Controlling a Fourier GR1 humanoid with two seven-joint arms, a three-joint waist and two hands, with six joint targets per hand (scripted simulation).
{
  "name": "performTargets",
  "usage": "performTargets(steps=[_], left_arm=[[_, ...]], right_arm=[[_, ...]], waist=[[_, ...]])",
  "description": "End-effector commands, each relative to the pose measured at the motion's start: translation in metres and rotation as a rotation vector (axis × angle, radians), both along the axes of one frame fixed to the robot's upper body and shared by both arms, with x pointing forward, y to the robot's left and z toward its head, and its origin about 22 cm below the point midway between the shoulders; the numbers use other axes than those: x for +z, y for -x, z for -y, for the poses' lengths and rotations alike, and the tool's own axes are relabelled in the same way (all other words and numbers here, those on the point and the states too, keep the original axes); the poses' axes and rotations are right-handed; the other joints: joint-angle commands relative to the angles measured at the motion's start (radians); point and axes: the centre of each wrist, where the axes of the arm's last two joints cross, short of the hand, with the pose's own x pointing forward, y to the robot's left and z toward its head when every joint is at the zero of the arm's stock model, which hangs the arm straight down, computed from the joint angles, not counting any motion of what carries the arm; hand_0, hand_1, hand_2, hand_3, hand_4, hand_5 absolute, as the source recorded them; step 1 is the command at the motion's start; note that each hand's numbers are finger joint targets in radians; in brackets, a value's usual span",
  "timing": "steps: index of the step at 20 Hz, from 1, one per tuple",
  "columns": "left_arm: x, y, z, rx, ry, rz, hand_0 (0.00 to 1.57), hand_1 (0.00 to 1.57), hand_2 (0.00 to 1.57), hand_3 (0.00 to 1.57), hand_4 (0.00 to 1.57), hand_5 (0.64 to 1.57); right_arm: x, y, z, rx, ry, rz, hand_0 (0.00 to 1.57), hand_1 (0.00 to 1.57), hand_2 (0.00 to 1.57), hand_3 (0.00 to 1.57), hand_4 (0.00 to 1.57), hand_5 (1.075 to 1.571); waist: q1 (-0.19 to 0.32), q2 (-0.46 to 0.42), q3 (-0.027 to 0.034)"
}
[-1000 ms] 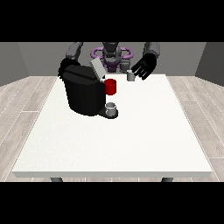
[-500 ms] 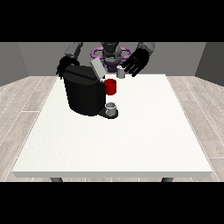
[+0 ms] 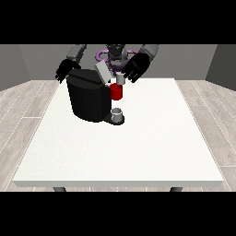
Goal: Insert the coffee pod into the coffee machine and close the lid
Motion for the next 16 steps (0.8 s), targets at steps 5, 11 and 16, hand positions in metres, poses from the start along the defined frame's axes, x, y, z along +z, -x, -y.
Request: performTargets(steps=[5,11,16], left_arm=[[0.004,-0.005,0.030,0.010,-0.003,-0.002,1.33,1.33,1.34,1.23,0.50,1.571],[-0.023,-0.004,0.033,-0.052,-0.022,-0.068,1.21,1.21,1.26,1.19,0.50,1.571],[-0.009,-0.002,0.000,-0.010,-0.015,0.018,1.20,1.20,1.27,1.20,0.50,1.571]], right_arm=[[-0.010,0.001,0.004,-0.019,-0.019,0.008,0.00,0.00,0.00,0.00,0.48,1.571],[-0.009,0.002,0.012,-0.049,-0.020,-0.028,0.00,0.00,0.00,0.00,0.52,1.571],[0.012,0.001,-0.001,-0.001,-0.017,0.043,0.00,0.00,0.00,0.00,0.50,1.571]], waist=[[-0.015,0.030,0.0005],[0.022,-0.018,0.0002],[-0.025,0.062,-0.0003]])
